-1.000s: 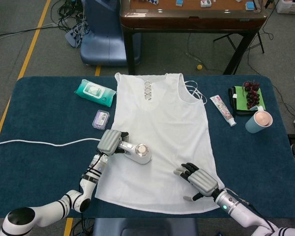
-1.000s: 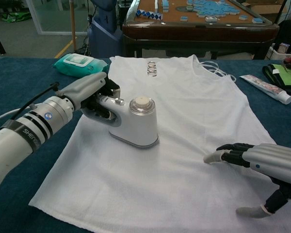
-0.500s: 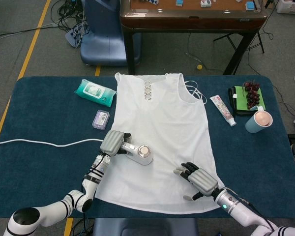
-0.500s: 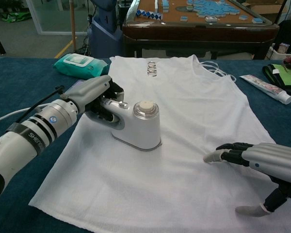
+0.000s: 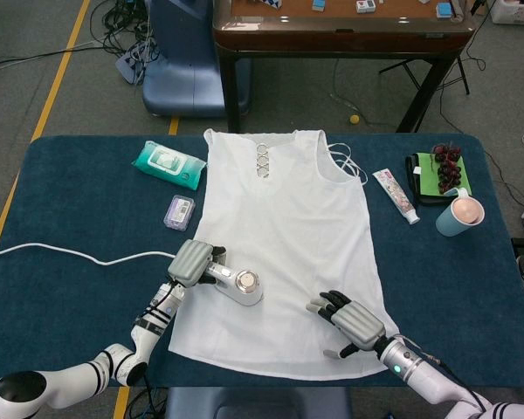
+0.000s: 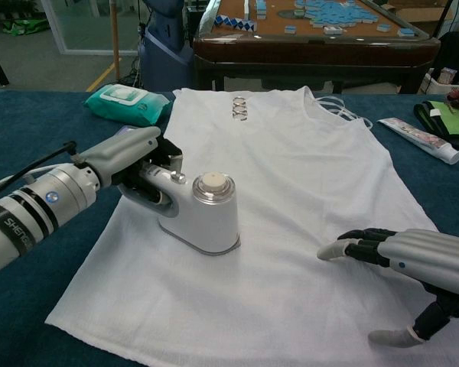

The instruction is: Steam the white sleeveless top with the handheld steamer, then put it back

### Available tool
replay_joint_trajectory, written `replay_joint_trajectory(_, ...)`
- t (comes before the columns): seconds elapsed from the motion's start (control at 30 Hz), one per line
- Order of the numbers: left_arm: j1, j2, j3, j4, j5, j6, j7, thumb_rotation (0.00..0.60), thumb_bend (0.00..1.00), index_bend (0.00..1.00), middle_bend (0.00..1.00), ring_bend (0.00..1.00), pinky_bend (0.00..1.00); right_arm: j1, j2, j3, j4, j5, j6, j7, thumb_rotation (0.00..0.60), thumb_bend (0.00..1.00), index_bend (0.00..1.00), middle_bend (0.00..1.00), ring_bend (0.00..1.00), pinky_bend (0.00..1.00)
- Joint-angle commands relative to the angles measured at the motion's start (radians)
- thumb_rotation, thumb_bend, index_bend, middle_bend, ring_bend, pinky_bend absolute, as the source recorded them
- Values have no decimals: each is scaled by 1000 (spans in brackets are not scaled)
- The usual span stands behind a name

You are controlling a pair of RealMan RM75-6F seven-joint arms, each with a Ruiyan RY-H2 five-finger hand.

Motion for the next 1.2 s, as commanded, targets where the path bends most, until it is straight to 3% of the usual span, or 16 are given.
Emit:
replay_joint_trajectory(0.03, 15, 21, 13, -29, 12, 12, -6, 600, 246, 874, 781, 677, 618, 1, 0, -1, -3, 1, -2, -2, 459, 240, 39, 132, 0, 15)
replay_joint_trajectory(0.73, 100, 162, 110, -263, 58, 24, 7, 600, 246, 874, 777, 669, 618, -7, 12, -15, -27, 4, 5, -21, 460, 240, 40, 132, 0, 15)
replay_joint_trajectory(0.97, 68, 168, 61, -271, 55, 10, 23, 600, 246, 874, 775, 665, 618, -7, 14, -14, -26, 9, 3, -18, 460, 240, 39, 132, 0, 15)
replay_joint_trajectory(1.2, 4, 72, -16, -94, 28, -20, -27, 600, 246, 874, 776, 665, 618, -4, 15, -9, -23, 15, -2, -16, 461, 240, 39, 132, 0, 15)
